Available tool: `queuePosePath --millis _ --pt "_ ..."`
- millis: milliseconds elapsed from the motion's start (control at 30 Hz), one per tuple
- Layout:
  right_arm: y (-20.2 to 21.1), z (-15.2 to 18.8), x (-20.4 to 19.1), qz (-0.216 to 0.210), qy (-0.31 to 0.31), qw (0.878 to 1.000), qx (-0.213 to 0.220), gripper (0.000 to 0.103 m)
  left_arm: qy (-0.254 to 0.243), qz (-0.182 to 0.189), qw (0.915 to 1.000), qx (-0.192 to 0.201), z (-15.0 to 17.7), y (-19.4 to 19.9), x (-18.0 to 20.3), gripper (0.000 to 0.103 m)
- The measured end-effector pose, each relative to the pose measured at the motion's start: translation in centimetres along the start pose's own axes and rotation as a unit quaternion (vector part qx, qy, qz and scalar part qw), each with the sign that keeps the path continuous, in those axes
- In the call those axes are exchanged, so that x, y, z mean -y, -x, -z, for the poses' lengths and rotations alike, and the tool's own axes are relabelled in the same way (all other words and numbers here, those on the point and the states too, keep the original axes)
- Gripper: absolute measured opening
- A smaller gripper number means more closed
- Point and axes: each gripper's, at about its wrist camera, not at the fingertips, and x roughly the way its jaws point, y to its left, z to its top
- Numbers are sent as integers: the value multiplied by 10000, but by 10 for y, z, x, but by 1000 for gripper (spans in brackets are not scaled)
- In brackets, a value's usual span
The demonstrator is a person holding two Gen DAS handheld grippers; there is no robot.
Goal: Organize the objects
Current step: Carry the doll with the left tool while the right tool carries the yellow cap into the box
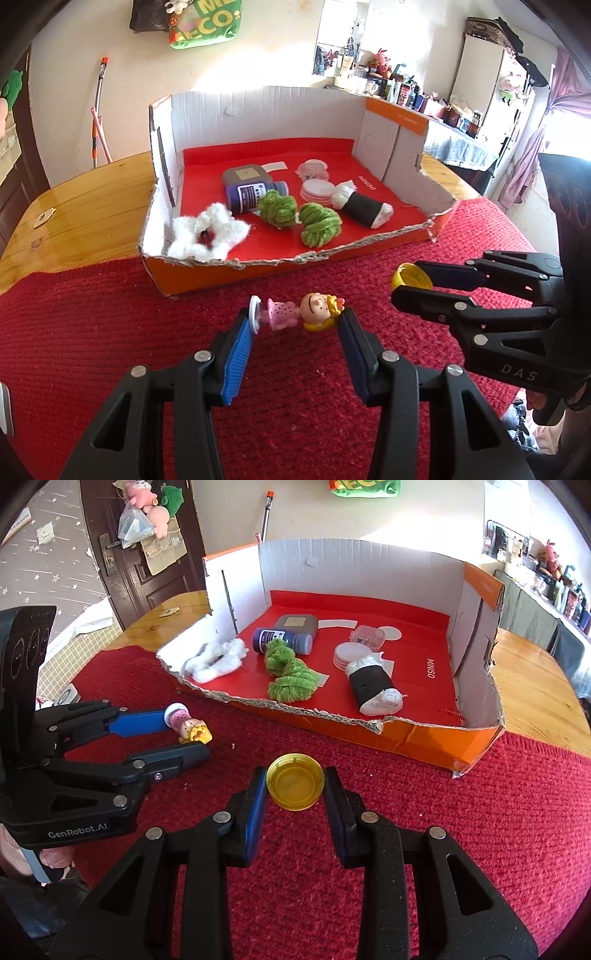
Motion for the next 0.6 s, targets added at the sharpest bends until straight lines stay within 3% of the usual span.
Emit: queuePosePath --millis 600 --pt "27 -7 -11 -176 130 9994 266 29 -66 62 9995 298 -11 25 9 49"
